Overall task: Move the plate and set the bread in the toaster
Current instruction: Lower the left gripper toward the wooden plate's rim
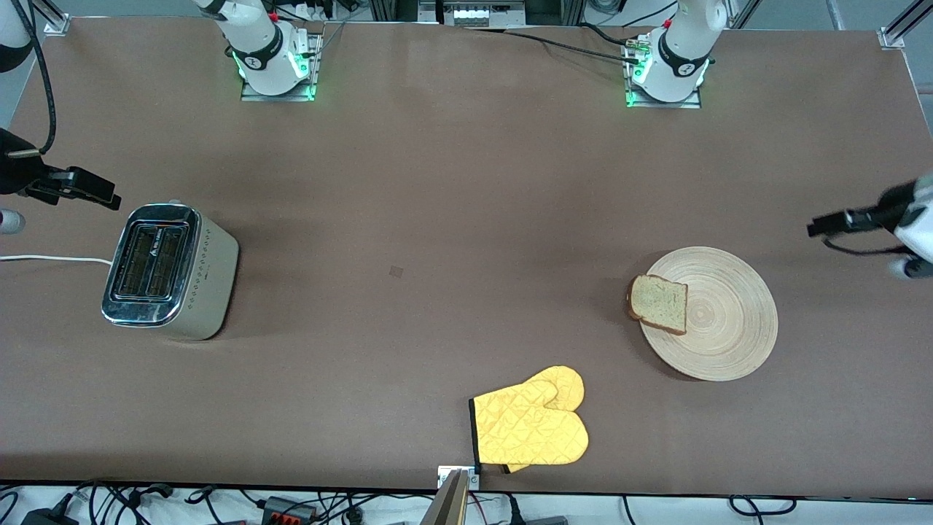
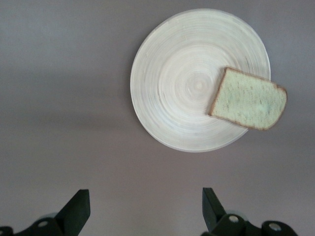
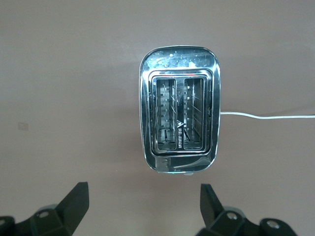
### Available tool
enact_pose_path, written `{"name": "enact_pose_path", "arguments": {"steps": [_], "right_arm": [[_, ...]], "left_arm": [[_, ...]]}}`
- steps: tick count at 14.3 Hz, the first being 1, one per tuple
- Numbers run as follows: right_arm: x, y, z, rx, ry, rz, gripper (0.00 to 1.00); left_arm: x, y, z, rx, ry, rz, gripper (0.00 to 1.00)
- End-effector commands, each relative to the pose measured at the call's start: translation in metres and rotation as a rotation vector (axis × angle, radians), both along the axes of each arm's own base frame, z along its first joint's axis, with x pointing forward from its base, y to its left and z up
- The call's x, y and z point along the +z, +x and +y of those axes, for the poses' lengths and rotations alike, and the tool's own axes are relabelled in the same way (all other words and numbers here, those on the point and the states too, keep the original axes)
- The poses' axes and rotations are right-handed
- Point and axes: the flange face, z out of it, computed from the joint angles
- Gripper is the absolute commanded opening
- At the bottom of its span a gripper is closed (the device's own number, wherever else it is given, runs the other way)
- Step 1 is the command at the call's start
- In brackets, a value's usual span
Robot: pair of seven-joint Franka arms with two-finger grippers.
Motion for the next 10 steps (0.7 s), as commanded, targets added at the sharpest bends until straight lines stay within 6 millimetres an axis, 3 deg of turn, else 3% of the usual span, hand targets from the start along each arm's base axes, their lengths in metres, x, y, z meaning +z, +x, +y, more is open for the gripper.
{"name": "enact_pose_path", "arguments": {"steps": [1,3,6,9,10], "right_arm": [[0.005,0.0,0.0,0.009,0.013,0.002,1.0],[0.005,0.0,0.0,0.009,0.013,0.002,1.0],[0.005,0.0,0.0,0.009,0.013,0.002,1.0],[0.005,0.0,0.0,0.009,0.013,0.002,1.0],[0.005,0.0,0.0,0.009,0.013,0.002,1.0]], "left_arm": [[-0.039,0.047,0.055,-0.032,-0.121,-0.095,1.0],[-0.079,0.048,0.086,0.046,-0.239,-0.119,1.0],[-0.161,0.039,0.129,0.119,-0.459,-0.119,1.0],[-0.225,0.036,0.133,0.098,-0.593,-0.135,0.93],[-0.238,0.036,0.136,0.131,-0.638,-0.155,0.92]]}}
